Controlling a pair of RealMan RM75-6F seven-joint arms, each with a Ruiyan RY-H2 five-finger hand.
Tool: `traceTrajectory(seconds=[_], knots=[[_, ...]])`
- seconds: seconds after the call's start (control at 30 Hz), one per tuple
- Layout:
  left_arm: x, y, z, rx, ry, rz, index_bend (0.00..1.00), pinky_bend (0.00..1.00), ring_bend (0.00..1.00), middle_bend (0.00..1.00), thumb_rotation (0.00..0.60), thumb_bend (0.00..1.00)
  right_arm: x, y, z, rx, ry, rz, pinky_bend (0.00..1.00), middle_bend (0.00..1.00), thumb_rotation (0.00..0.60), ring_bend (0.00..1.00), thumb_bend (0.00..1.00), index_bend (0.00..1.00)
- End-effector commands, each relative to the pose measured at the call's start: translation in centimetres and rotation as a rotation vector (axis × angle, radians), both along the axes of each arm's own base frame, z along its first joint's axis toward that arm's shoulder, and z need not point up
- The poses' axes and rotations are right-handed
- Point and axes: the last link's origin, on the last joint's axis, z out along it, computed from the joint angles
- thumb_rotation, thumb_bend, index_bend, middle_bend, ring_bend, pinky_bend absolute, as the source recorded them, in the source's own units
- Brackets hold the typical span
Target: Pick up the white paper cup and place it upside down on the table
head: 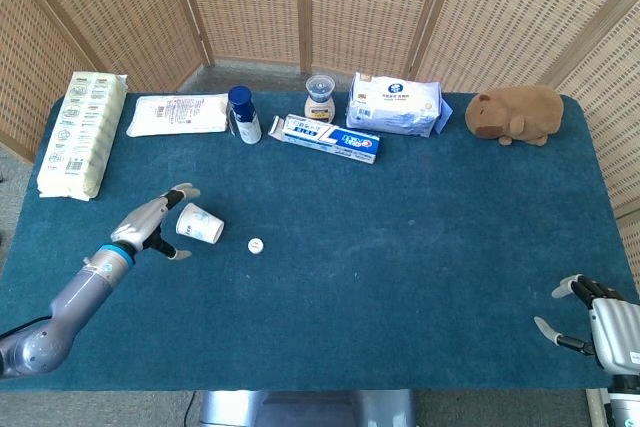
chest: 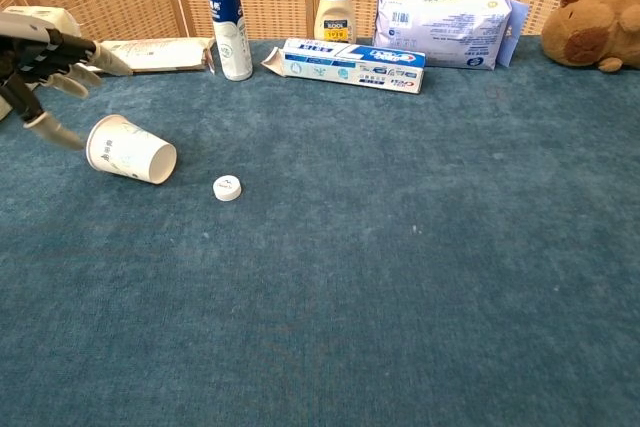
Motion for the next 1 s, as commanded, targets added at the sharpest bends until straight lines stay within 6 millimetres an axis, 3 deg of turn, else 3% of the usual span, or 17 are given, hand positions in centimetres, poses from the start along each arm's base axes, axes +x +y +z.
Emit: traceTrajectory(seconds=[0.03, 0.23, 0.83, 1.0], knots=[[-0.1, -0.2, -0.5, 0.007, 0.289, -0.174, 0.19, 0.06, 0.0, 0.01, 0.6, 0.21, 0.0, 0.0, 0.0, -0.002, -0.002, 0.001, 0.41, 0.37, 0.412, 0.4, 0.26, 0.45], [0.2, -0.1, -2.9, 0.039, 0.472, -0.277, 0.19, 0.05, 0.0, 0.01, 0.6, 0.26, -0.1, 0.1, 0.0, -0.002, -0.002, -0.004, 0.41, 0.37, 0.41, 0.4, 0.26, 0.45], [0.7, 0.6, -7.6, 0.034, 0.479, -0.328, 0.19, 0.05, 0.0, 0.01, 0.6, 0.3, -0.3, 0.4, 0.6, -0.017, 0.001, -0.022, 0.41, 0.37, 0.41, 0.4, 0.26, 0.45], [0.9, 0.5, -8.4, 0.043, 0.466, -0.339, 0.25, 0.05, 0.0, 0.01, 0.6, 0.3, -0.4, 0.3, 0.6, -0.017, 0.001, -0.023, 0.41, 0.37, 0.411, 0.4, 0.26, 0.45]])
